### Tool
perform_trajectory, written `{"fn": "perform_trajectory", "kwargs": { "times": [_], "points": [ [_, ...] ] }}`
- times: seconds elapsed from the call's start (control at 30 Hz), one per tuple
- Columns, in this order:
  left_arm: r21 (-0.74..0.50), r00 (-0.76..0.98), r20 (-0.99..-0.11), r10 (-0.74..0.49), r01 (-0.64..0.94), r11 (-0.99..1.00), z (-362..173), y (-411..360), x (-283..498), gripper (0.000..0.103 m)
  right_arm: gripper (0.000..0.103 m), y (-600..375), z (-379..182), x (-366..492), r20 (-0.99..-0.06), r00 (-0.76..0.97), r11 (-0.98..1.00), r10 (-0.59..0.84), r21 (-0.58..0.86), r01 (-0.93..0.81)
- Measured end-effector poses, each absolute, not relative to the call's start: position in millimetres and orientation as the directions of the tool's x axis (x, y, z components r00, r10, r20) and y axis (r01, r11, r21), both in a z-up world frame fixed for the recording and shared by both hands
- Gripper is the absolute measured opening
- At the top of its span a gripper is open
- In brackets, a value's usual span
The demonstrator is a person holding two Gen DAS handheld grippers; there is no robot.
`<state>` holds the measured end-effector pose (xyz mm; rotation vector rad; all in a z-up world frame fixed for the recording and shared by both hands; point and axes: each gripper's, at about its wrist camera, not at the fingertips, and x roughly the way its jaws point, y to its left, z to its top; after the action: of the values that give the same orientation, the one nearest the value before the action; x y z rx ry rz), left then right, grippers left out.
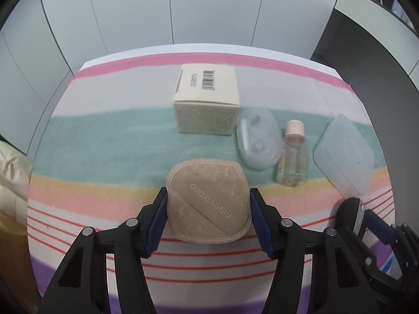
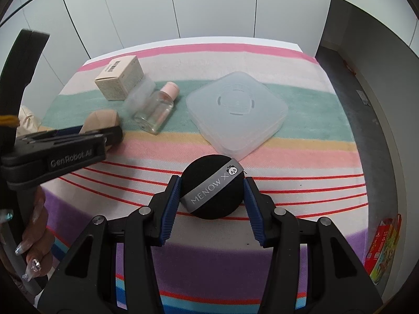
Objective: Organize objects
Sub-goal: 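Grasp the beige sponge with the left tool while the right tool grasps the black puff, then carry the sponge and puff with both tools over the cardboard box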
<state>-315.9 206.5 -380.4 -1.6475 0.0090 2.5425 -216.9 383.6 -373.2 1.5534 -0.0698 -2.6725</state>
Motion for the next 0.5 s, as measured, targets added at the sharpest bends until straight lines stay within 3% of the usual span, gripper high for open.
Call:
{"fn": "perform_trajectory", "kwargs": {
  "times": [0.5],
  "points": [
    [-0.036, -0.457, -0.888, 0.050, -0.039, -0.999, -315, 170, -286, 0.061, 0.050, 365, -322, -223, -0.863, -0.500, -0.997, -0.079, 0.070, 0.036]
  ]
}}
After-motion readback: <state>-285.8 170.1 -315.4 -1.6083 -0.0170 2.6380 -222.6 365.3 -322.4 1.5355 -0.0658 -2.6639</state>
